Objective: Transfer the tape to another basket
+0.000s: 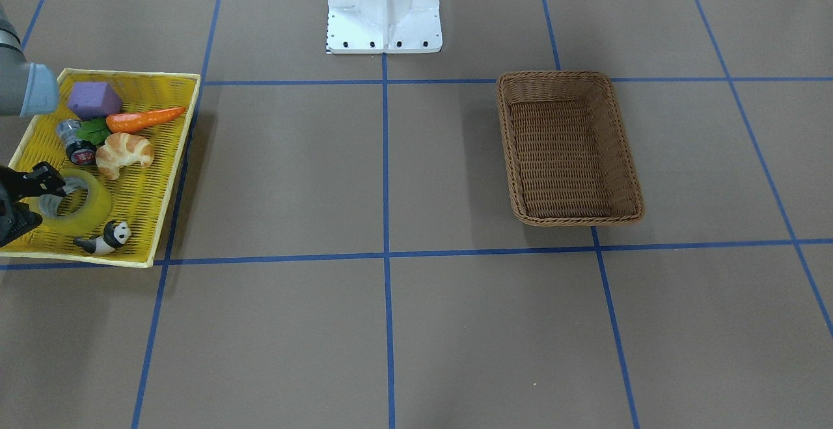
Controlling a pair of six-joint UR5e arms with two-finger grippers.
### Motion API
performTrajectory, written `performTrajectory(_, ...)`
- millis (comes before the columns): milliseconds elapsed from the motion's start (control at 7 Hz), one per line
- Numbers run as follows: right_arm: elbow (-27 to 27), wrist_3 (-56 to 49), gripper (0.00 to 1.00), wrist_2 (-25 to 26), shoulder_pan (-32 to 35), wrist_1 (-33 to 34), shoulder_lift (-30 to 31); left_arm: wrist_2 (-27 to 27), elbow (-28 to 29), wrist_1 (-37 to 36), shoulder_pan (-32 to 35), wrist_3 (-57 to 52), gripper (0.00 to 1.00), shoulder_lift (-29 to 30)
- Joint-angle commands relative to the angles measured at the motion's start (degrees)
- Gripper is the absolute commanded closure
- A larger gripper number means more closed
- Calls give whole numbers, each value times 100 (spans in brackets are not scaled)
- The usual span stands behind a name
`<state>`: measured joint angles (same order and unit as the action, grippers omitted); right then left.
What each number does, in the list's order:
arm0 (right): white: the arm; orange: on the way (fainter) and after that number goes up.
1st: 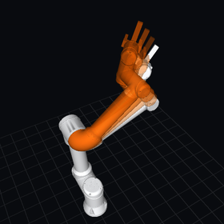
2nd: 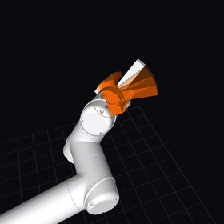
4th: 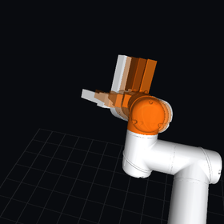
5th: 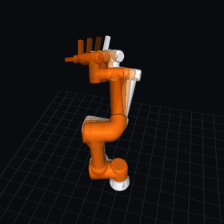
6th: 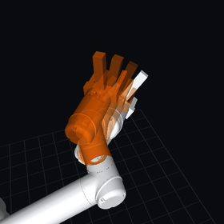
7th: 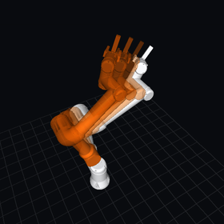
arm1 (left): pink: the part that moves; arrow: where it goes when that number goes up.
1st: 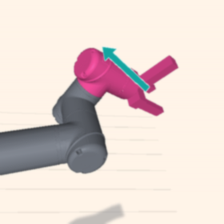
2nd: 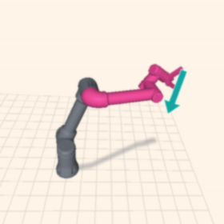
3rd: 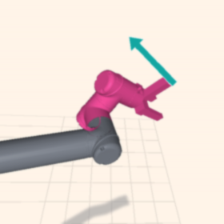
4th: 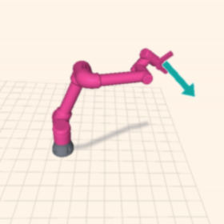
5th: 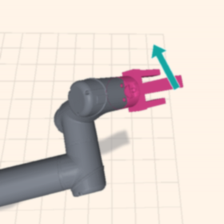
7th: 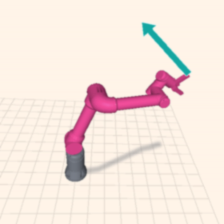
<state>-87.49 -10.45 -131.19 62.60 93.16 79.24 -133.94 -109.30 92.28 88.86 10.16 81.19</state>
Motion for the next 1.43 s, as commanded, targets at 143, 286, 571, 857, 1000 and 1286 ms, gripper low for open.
performTrajectory(143, -521, 51, 100, -517, 636, 9, 74, 0, -47, 9, 0, -5, 1, -6)
performTrajectory(286, -697, 95, 100, -1078, 1005, 1, 48, 0, -38, 105, 0, -5, 1, 11)
performTrajectory(571, -1223, 1168, 100, -1662, 1158, -8, -231, -9, -38, 159, -61, 56, 1, 247)
performTrajectory(857, -1848, 3091, 100, -1734, 1010, -26, -854, -35, 40, 159, -350, 74, 2, 580)
performTrajectory(1000, -1911, 3963, 100, -2239, 817, -583, -1049, -671, 58, 281, -439, 126, 2, 696)
performTrajectory(1286, -1841, 5948, 100, -2420, 561, -2662, -1068, -1975, 330, 1758, -457, 1524, 4, 969)
